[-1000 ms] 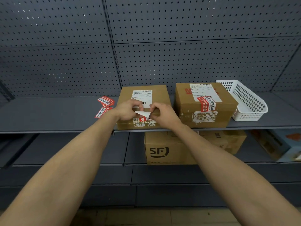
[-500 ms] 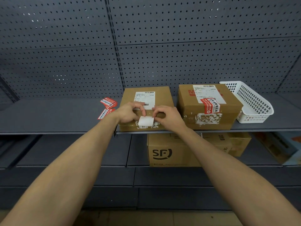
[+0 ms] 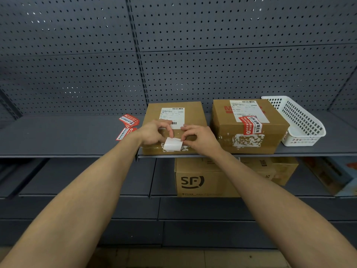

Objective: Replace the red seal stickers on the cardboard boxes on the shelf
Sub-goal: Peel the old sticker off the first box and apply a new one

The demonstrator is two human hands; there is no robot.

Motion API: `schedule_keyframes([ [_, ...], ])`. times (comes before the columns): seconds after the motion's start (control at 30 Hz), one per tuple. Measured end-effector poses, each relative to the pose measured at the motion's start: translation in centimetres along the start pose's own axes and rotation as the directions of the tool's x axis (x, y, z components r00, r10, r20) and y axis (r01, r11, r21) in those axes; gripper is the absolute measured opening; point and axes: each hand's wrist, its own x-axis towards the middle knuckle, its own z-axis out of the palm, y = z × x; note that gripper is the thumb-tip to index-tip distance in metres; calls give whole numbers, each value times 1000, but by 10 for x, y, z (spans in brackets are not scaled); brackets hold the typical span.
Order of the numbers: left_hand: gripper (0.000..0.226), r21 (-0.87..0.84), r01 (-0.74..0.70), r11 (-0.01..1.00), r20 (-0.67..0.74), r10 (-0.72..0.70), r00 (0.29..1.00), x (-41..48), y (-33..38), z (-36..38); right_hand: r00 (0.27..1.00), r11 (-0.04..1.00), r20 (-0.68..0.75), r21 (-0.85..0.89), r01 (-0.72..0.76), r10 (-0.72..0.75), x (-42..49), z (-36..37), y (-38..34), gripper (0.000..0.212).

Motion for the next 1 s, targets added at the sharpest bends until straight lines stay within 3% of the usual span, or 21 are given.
schedule_keyframes([
  [0.43, 37, 32, -28, 999, 16, 27, 999, 0, -2, -2, 1000, 999, 14, 31, -12, 11, -2, -5, -3, 16],
  [0.6, 36, 49, -28, 998, 15, 28, 1000, -2, 0, -2, 999, 996, 8, 79, -32, 31, -5, -9, -7, 35],
  [0.77, 40, 31, -26, 999, 24, 25, 999, -1, -3, -2, 1000, 1000, 16, 25, 12, -12, -7, -8, -6, 17],
  [1.0, 49, 21, -26, 999, 37, 25, 999, 2, -8, -2, 999, 1000, 28, -5, 30, -30, -5, -7, -2, 15],
])
